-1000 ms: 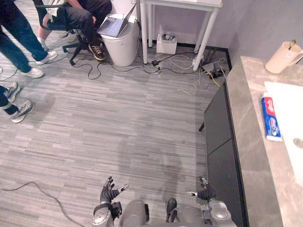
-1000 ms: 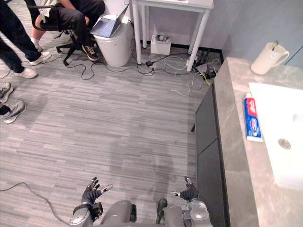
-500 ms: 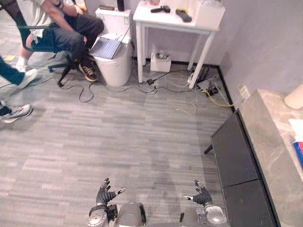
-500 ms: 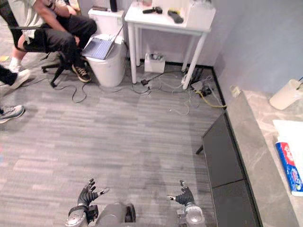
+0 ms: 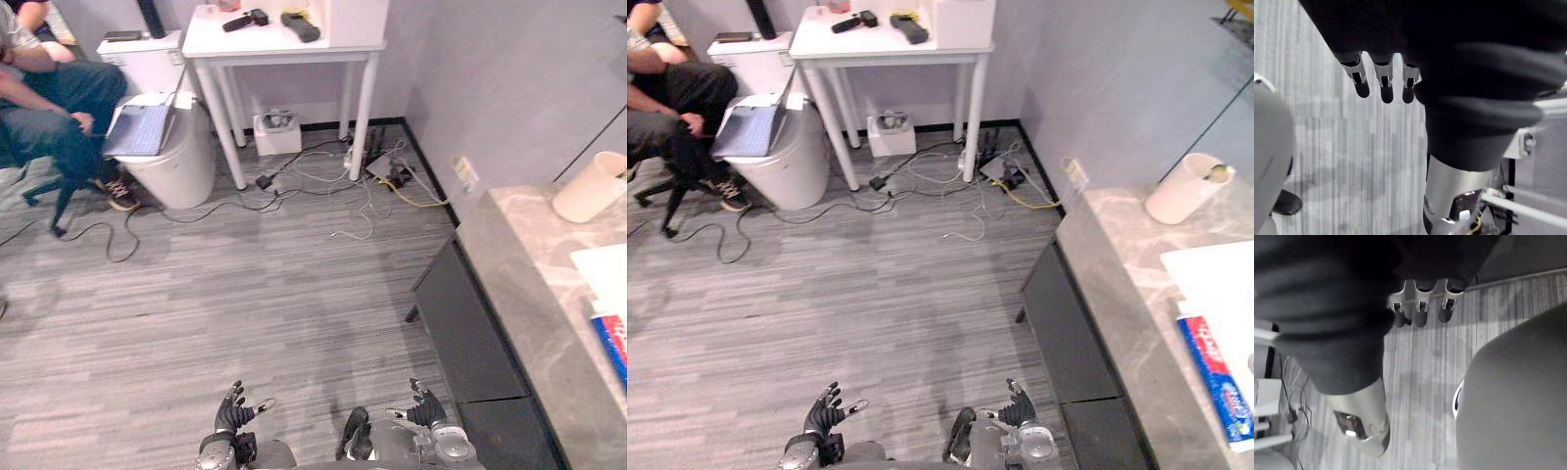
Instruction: Organize washtable
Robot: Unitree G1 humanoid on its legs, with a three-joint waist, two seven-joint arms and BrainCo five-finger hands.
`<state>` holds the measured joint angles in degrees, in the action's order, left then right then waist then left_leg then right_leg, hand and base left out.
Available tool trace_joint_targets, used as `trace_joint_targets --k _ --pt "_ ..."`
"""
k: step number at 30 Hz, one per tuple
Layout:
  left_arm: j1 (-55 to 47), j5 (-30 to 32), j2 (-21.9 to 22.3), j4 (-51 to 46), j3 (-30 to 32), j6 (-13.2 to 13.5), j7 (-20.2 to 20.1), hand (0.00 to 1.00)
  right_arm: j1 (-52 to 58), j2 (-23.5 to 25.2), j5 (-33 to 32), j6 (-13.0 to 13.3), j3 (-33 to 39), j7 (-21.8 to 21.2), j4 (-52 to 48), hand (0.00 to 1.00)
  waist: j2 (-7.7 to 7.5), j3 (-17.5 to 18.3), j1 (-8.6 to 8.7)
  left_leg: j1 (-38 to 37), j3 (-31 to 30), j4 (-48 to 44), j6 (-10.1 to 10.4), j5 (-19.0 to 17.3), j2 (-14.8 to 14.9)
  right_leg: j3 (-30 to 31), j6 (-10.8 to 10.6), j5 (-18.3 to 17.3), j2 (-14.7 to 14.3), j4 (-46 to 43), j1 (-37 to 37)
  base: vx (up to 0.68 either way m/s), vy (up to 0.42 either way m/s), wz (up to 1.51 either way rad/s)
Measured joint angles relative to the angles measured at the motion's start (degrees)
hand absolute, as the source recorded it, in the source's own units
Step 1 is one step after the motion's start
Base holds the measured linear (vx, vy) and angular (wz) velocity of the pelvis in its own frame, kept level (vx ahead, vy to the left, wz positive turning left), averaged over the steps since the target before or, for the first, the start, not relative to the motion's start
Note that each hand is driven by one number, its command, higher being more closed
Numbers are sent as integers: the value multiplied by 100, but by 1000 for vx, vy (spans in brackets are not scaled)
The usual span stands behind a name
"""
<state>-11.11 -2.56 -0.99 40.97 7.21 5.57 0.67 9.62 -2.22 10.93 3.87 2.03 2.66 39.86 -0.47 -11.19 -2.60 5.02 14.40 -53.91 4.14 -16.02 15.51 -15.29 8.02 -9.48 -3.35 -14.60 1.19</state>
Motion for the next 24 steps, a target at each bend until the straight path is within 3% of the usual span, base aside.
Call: trace_joint_targets --k 2,4,5,6,7,9,13,14,16,18,20,22,23,24 --pt "-13 -2 -13 -52 11 13 -33 0 -100 1 -67 5 26 -3 2 0 -66 -24 -10 262 -426 657 -120 -196 -311 598 -40 29 -41 24 -4 163 73 -154" --pt "-13 -7 5 -60 11 37 -30 0 -153 -3 -98 3 43 -1 3 0 -65 -23 -34 431 -1122 1528 -62 -230 -692 1143 -144 84 -63 30 -8 153 154 -165" --pt "-8 -11 22 -59 -4 61 -27 0 -127 -11 -106 4 48 -4 6 0 -29 -5 -33 403 -1696 2247 14 -181 -902 1462 -247 95 -89 30 -7 143 227 -151" --pt "-12 -11 79 -58 -31 111 -23 0 -67 -44 -104 3 47 -6 0 0 86 26 -16 343 -2184 2929 125 -20 -930 1745 -372 56 -196 -13 8 148 251 -146" --pt "-13 -10 109 -47 -30 133 -22 0 -33 -56 -100 0 46 -7 2 0 158 28 -14 292 -2188 2984 146 342 -875 1859 -444 9 -256 -77 -2 168 279 -124" --pt "43 -3 69 -34 -37 142 -23 0 197 117 -55 -1 30 -25 -92 0 -19 99 20 140 -1700 2963 -59 224 -909 2167 -658 -116 -91 -181 13 202 266 -86" --pt "77 64 29 10 -34 144 -12 0 229 204 24 -1 29 -39 -90 0 -125 166 -9 -10 -1038 2975 -275 18 -970 2569 -945 -276 99 -375 213 106 184 -71" --pt "29 72 28 9 -33 144 10 0 174 215 34 1 29 -45 -89 0 -127 167 -34 -86 -798 3020 -326 -14 -957 2436 -1051 -343 227 -490 280 75 203 -132" --pt "-23 98 1 9 -42 143 90 0 99 278 49 2 20 -48 -82 0 -162 183 -127 -392 -181 3087 -360 -210 -891 1417 -1174 -316 656 -929 551 59 94 -136" --pt "-63 99 -2 37 -52 151 93 0 83 281 62 1 -14 -49 -60 0 -68 151 -127 -572 52 3216 -360 -205 -835 769 -1181 -291 831 -1091 656 62 7 -78" --pt "-44 97 -66 201 -79 167 98 0 -48 261 90 14 -33 -51 201 0 -76 158 -69 -887 431 3498 -298 -172 -771 -621 -1067 -263 1263 -981 694 123 -74 -82" --pt "36 98 -184 363 -111 171 97 0 -256 214 94 13 -38 -50 439 0 -51 161 56 -882 461 3654 -154 -88 -655 -922 -942 -57 1178 -691 684 158 -133 -39" --pt "125 97 -288 489 -207 166 99 0 -365 143 94 14 -36 -43 599 0 -108 174 136 -911 454 3849 -28 16 -613 -981 -809 92 1030 -536 690 182 -162 -36" --pt "125 98 -308 561 -280 166 83 0 -488 28 94 9 -29 -39 770 0 -40 132 188 -1048 454 4120 33 130 -597 -954 -758 123 962 -595 717 180 -156 -35"
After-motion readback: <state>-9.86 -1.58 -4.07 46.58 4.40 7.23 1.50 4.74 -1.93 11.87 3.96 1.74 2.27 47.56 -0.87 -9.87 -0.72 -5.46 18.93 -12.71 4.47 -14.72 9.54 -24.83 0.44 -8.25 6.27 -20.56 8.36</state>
